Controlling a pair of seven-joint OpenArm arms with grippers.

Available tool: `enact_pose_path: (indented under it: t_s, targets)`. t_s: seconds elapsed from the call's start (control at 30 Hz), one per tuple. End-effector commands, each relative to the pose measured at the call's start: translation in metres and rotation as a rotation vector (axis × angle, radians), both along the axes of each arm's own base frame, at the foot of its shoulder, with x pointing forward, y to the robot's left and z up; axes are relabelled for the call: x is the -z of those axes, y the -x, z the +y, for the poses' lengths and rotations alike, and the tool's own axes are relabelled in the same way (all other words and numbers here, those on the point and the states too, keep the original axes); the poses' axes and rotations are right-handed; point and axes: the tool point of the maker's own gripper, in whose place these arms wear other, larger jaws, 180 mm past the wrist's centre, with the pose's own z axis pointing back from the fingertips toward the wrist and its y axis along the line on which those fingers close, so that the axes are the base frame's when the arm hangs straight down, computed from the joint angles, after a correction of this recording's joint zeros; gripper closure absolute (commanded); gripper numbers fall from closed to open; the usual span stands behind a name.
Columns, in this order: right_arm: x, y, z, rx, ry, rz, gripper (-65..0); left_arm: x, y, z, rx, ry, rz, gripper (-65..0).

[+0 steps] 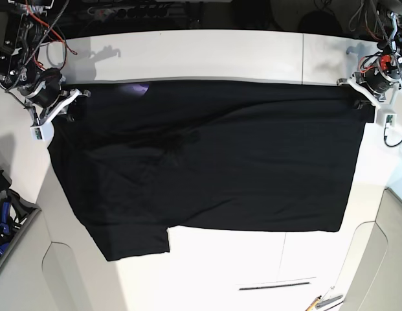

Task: Fold the T-shirt properly
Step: 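Lift the shirt with both grippers and drag it toward the robot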

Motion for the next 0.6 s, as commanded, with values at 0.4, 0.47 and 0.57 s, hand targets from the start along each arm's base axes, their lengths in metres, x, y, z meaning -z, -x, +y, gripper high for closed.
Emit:
enact_pose_path:
  t_s: [0.4, 0.47, 0.57]
  targets:
    - [-0.009, 0.051, 0.001, -0.076, 0.087, 0.073, 0.0, 0.014, 0.091, -0.028, -0.073, 0.174, 0.126, 0.0]
    - [-0.008, 0.053, 0.001, -0.081, 0.09, 0.088, 0.0, 0.009, 0.094, -0.027, -0.077, 0.172, 0.122, 0.0]
    - [-0.006, 0.057, 0.001, -0.086, 0.095, 0.113, 0.0, 0.002, 0.099, -0.024, -0.077, 0.152, 0.118, 0.0]
